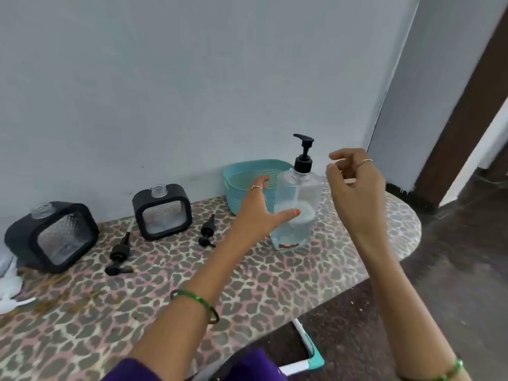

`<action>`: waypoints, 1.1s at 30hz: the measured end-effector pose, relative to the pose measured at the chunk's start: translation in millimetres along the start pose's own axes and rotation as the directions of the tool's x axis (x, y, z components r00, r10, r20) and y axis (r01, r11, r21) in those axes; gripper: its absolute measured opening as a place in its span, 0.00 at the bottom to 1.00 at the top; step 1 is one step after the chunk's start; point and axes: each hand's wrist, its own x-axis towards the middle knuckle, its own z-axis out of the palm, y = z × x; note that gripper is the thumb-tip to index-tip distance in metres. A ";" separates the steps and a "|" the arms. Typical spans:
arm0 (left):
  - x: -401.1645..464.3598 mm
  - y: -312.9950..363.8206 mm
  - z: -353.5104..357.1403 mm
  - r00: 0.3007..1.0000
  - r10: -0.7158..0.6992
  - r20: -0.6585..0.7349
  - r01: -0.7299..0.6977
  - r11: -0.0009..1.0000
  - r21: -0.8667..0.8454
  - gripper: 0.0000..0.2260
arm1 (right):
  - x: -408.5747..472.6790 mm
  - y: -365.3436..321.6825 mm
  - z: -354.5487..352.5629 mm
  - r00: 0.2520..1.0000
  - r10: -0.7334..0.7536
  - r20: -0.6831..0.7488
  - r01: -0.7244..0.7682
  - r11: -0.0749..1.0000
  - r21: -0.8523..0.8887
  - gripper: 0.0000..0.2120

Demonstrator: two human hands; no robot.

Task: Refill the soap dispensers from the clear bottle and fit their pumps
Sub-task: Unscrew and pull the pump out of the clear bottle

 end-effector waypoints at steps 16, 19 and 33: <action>10.2 1.4 30.0 0.993 -0.055 -0.106 0.045 0.995 -0.092 0.31 | 32.7 16.5 20.2 0.954 0.106 0.282 -0.028 0.963 -0.269 0.16; 2.7 -2.4 21.4 0.988 -0.044 -0.149 0.027 0.993 -0.112 0.28 | 29.9 8.4 22.9 0.934 0.079 0.347 0.012 0.967 -0.253 0.18; -100.0 -25.0 -74.8 0.958 -0.062 -0.279 0.034 0.994 -0.104 0.27 | -8.3 -63.7 71.8 0.769 -0.146 0.622 0.342 0.917 -0.207 0.20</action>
